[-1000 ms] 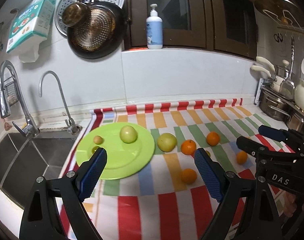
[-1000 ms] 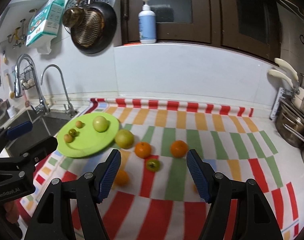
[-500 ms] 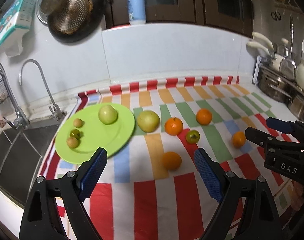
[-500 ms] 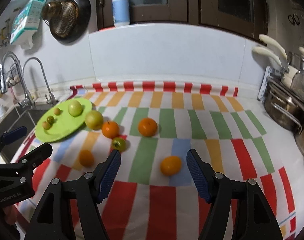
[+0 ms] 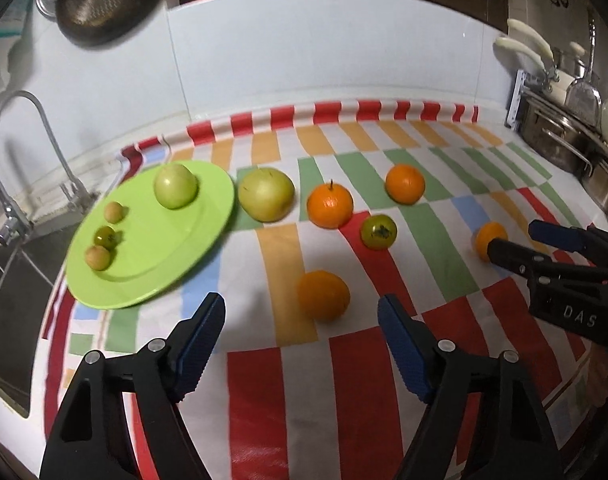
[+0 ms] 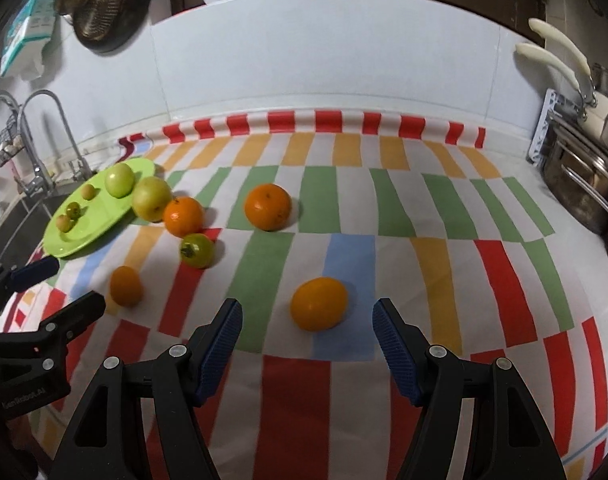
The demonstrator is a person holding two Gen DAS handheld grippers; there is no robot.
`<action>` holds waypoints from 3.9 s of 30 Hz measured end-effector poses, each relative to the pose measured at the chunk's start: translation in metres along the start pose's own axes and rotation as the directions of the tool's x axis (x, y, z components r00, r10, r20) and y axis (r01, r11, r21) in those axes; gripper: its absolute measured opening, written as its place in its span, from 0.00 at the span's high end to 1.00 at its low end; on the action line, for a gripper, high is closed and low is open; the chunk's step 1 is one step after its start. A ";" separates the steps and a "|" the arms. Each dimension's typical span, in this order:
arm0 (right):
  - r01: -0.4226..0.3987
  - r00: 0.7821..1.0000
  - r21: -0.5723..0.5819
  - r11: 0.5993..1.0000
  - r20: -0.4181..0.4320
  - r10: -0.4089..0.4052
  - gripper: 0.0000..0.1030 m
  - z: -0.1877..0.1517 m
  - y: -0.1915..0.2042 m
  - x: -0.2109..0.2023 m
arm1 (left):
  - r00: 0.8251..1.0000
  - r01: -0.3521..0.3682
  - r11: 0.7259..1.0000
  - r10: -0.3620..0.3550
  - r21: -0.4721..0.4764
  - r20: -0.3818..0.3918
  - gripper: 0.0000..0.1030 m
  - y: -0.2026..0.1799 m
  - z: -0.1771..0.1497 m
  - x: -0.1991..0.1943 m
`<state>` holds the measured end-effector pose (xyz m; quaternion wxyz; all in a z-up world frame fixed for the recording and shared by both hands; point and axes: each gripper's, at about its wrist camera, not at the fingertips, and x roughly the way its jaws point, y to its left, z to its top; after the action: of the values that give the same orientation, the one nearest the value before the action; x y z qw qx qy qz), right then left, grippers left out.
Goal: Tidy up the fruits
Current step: 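Grasp an orange with the left tool while the right tool grasps another orange, then lift both held oranges and carry them toward the light-green plate, then lower both oranges onto the plate and open both tools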
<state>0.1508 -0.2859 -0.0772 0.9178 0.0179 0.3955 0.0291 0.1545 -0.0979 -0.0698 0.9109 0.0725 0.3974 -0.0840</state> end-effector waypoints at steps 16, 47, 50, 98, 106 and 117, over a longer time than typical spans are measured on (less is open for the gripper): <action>-0.018 0.996 0.012 1.000 -0.085 0.019 0.50 0.004 -0.008 0.035 | 0.996 0.058 0.998 -0.058 0.009 -0.065 0.51 -0.006 0.004 0.031; -0.057 0.998 -0.044 0.997 0.003 0.057 0.64 0.009 0.027 -0.006 | 0.993 0.113 0.994 -0.113 0.006 0.036 0.66 0.006 0.009 -0.016; -0.066 0.998 -0.052 0.996 0.019 0.067 0.64 0.010 0.035 -0.014 | 0.993 0.109 0.994 -0.109 -0.001 0.052 0.66 0.013 0.008 -0.026; -0.174 0.969 -0.156 0.972 0.146 0.197 0.64 0.066 0.205 -0.015 | 0.982 0.040 0.999 -0.040 0.005 0.184 0.66 0.167 0.030 -0.050; -0.175 0.976 -0.176 0.969 0.102 0.194 0.64 0.078 0.231 0.018 | 0.987 0.030 0.999 -0.033 0.021 0.156 0.66 0.196 0.038 -0.019; -0.171 0.983 -0.194 0.966 0.038 0.181 0.64 0.095 0.252 0.069 | 0.992 0.035 0.999 -0.038 0.033 0.122 0.66 0.220 0.052 0.032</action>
<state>0.2573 -0.0312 -0.0483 0.9198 -0.0341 0.3619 0.1476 0.2595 0.1030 -0.0441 0.9306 0.0740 0.3407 -0.1111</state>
